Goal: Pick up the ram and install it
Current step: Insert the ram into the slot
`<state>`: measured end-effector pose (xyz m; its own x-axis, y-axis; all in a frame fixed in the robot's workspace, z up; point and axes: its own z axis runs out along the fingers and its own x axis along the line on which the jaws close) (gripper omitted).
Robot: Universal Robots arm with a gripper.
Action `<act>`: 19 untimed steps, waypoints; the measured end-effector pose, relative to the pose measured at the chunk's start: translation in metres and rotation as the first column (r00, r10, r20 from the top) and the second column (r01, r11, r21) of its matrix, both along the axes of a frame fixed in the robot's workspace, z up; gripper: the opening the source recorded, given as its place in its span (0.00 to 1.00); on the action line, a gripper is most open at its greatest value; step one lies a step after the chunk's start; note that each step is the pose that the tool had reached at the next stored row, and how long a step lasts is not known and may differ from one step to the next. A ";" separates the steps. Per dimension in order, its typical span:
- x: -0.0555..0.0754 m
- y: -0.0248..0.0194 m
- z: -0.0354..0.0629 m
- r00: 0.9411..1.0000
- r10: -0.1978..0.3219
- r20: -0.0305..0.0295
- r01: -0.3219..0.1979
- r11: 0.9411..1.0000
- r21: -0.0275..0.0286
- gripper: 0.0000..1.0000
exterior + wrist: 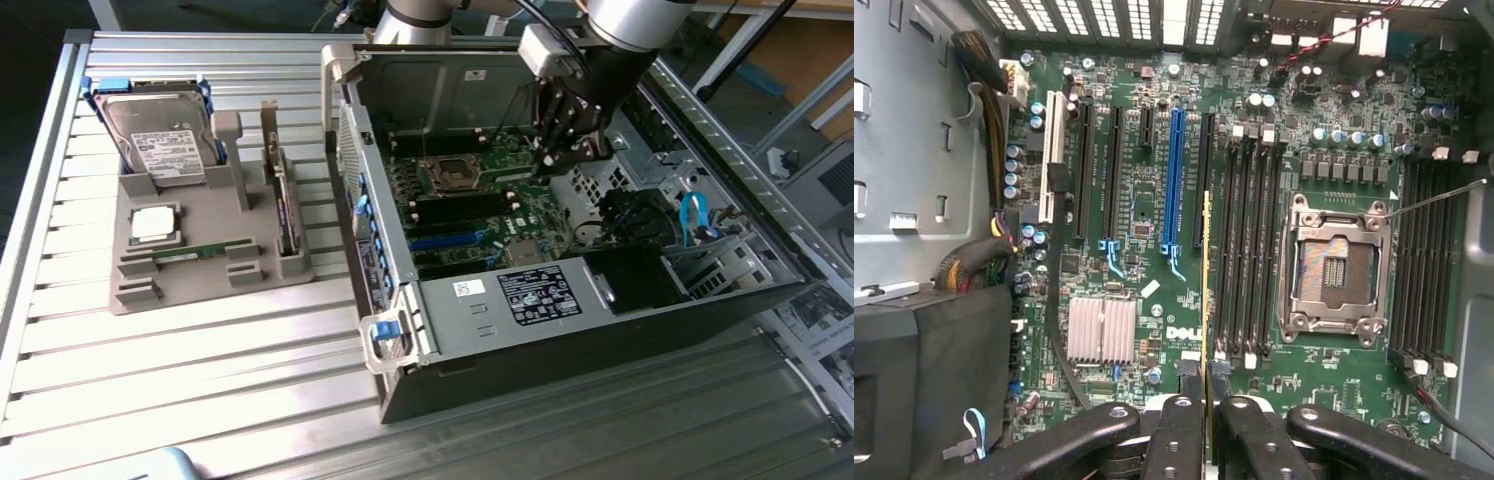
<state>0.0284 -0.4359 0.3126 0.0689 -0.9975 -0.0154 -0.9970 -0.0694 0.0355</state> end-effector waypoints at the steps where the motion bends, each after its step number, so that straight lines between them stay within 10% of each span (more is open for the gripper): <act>1: 0.000 0.0000 -0.0005 1.000 0.000 0.000 0.000 1.000 0.000 0.13; 19: 0.000 0.0000 -0.0122 1.000 0.000 0.000 0.000 1.000 0.000 0.13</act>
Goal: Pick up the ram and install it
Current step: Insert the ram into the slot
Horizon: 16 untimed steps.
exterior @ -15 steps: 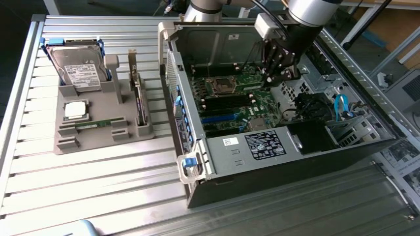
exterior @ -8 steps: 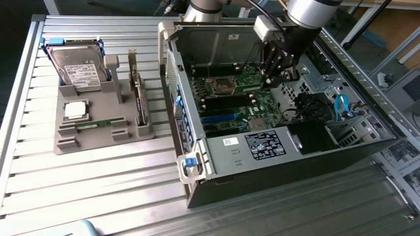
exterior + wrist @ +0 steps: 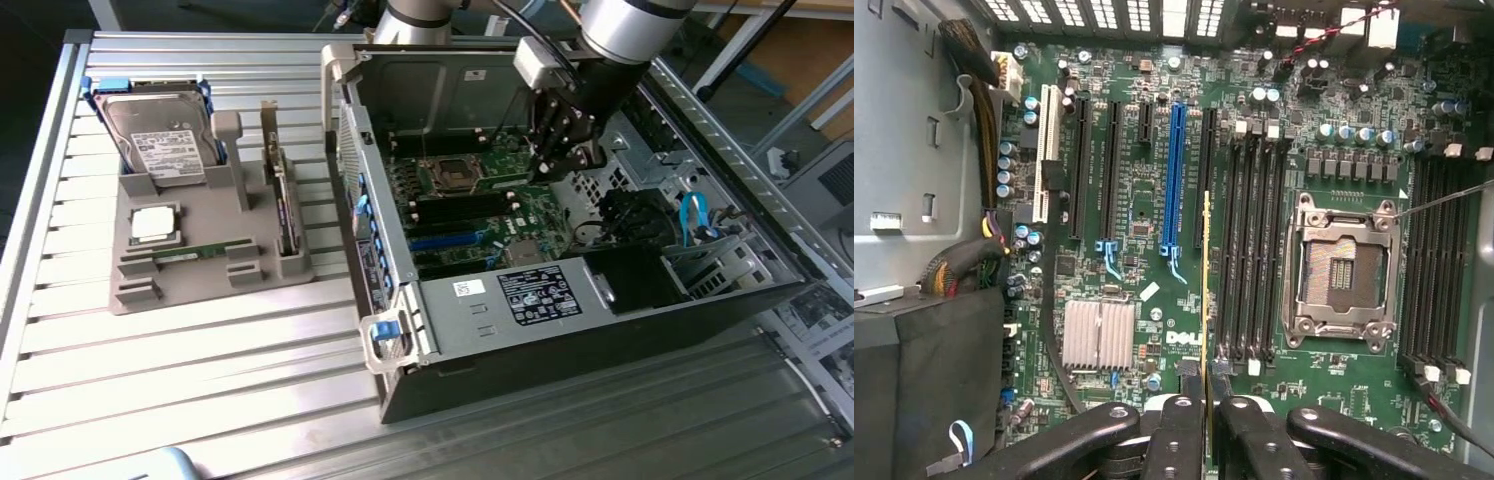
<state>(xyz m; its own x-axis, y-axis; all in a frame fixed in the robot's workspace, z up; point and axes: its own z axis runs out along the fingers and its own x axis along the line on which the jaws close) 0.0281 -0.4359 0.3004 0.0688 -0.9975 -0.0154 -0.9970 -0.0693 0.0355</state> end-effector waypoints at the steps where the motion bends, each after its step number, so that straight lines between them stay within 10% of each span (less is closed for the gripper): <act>1: 0.000 0.0000 -0.0008 1.000 0.000 0.000 0.000 1.000 0.000 0.13; 16: 0.000 0.0000 -0.0118 1.000 0.000 0.000 0.000 1.000 0.000 0.13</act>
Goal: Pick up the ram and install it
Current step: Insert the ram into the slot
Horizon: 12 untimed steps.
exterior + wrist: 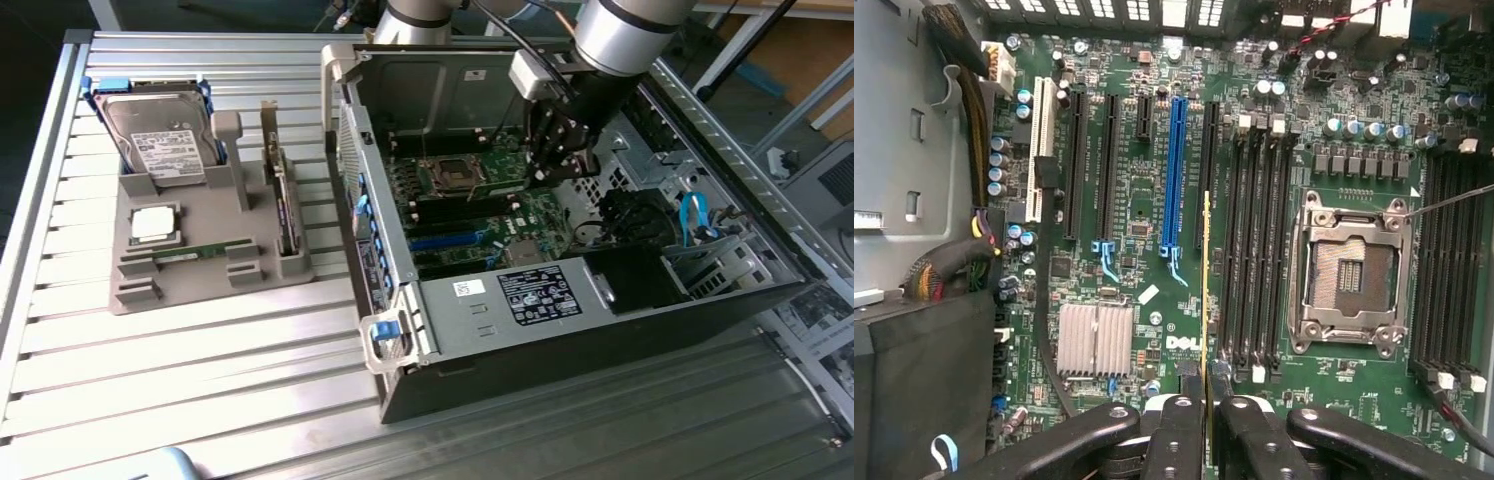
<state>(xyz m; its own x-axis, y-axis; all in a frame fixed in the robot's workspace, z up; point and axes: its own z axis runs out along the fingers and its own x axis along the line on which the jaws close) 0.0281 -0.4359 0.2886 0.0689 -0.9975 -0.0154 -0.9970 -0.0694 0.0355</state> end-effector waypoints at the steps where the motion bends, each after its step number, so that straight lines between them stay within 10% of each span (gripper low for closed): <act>1: 0.000 0.0000 -0.0006 1.000 0.000 0.000 0.000 1.000 0.000 0.13; 12: 0.000 0.0052 -0.0053 1.000 0.000 0.000 0.000 1.000 -0.002 0.13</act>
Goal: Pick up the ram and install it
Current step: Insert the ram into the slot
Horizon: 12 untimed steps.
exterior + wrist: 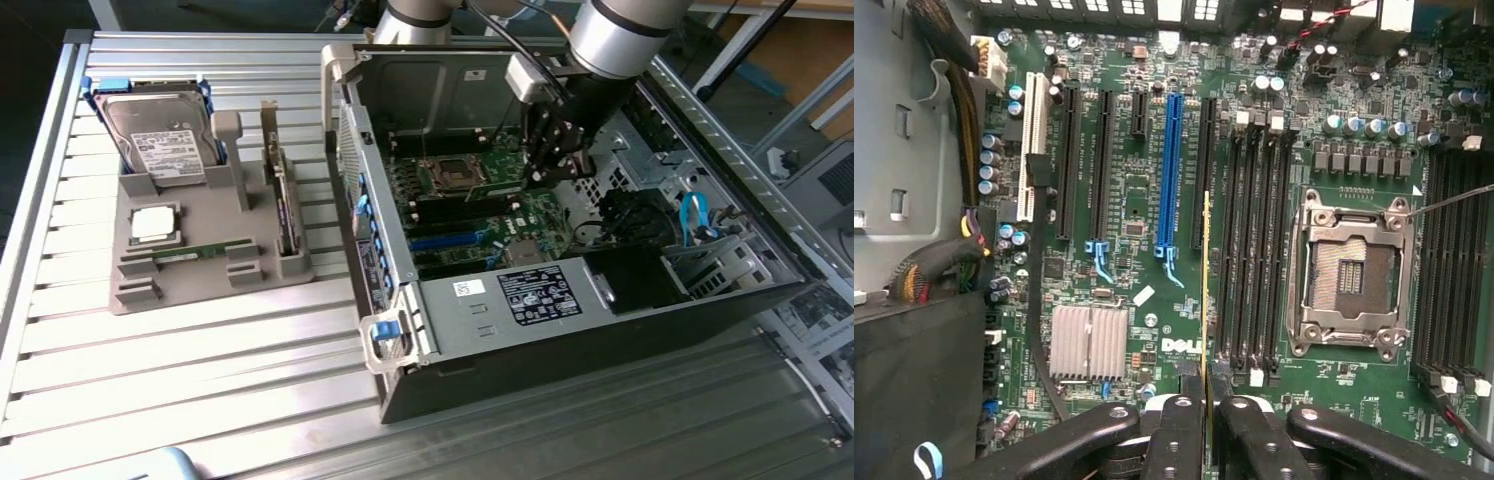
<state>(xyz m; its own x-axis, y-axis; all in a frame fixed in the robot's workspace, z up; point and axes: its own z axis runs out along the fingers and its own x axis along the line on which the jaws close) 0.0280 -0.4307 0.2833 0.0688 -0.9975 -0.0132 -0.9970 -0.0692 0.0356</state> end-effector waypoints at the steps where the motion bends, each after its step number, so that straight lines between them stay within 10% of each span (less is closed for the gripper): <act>1: 0.000 0.0010 0.0000 1.000 0.000 0.000 0.000 1.000 0.000 0.13; 12: 0.000 0.0153 -0.0010 1.000 0.000 0.000 0.000 1.000 -0.002 0.13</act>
<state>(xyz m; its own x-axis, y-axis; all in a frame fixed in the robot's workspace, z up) 0.0281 -0.4154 0.2823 0.0689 -0.9976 -0.0109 -0.9970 -0.0692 0.0358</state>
